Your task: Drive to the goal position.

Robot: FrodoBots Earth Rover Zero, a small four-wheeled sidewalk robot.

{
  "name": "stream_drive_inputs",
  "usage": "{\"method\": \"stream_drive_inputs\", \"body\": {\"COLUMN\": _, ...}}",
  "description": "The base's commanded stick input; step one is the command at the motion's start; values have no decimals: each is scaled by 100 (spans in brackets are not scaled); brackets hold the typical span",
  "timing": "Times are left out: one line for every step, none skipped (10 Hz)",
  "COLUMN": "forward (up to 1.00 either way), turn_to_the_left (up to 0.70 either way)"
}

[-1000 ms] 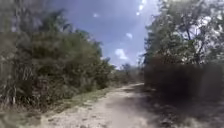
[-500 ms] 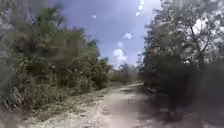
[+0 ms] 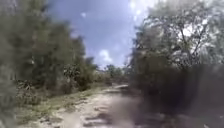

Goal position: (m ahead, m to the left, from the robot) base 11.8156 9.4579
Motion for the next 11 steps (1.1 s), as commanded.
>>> {"method": "stream_drive_inputs", "body": {"forward": 70, "turn_to_the_left": 0}}
{"method": "stream_drive_inputs", "body": {"forward": 70, "turn_to_the_left": 0}}
{"method": "stream_drive_inputs", "body": {"forward": 70, "turn_to_the_left": 0}}
{"method": "stream_drive_inputs", "body": {"forward": 70, "turn_to_the_left": 0}}
{"method": "stream_drive_inputs", "body": {"forward": 70, "turn_to_the_left": 0}}
{"method": "stream_drive_inputs", "body": {"forward": 70, "turn_to_the_left": 0}}
{"method": "stream_drive_inputs", "body": {"forward": 70, "turn_to_the_left": 0}}
{"method": "stream_drive_inputs", "body": {"forward": 70, "turn_to_the_left": 0}}
{"method": "stream_drive_inputs", "body": {"forward": 70, "turn_to_the_left": 0}}
{"method": "stream_drive_inputs", "body": {"forward": 70, "turn_to_the_left": 0}}
{"method": "stream_drive_inputs", "body": {"forward": 70, "turn_to_the_left": 0}}
